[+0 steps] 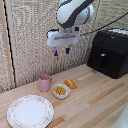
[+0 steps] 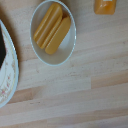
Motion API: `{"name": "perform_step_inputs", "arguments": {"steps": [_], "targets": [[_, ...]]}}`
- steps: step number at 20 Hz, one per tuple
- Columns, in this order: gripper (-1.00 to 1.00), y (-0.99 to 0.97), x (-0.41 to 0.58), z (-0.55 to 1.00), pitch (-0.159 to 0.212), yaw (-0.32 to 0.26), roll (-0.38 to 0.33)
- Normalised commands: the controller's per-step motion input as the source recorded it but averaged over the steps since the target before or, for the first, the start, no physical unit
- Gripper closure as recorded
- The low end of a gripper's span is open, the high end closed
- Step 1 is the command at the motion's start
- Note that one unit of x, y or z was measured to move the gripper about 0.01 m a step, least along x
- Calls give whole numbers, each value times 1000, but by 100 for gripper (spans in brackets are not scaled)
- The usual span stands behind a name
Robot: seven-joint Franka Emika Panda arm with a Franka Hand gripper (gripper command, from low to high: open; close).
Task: Carefully navigate your gripper to the air fryer's handle. Confidently seize the handle using your gripper. Gradually bring the handle toward yourself to access the air fryer.
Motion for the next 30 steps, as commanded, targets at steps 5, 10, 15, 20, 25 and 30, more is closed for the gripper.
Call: {"name": "perform_step_inputs", "arguments": {"steps": [5,10,15,20,25,30], "targets": [[-100,45,59,-2,-6,-293,-134],[-100,0,123,1,-15,-315,-201],[-100,-68,198,34,-4,-259,-242],[-100,-139,154,15,0,-196,-317],[-100,-222,108,0,0,-205,-291],[-100,-280,102,0,-17,-203,-263]]}}
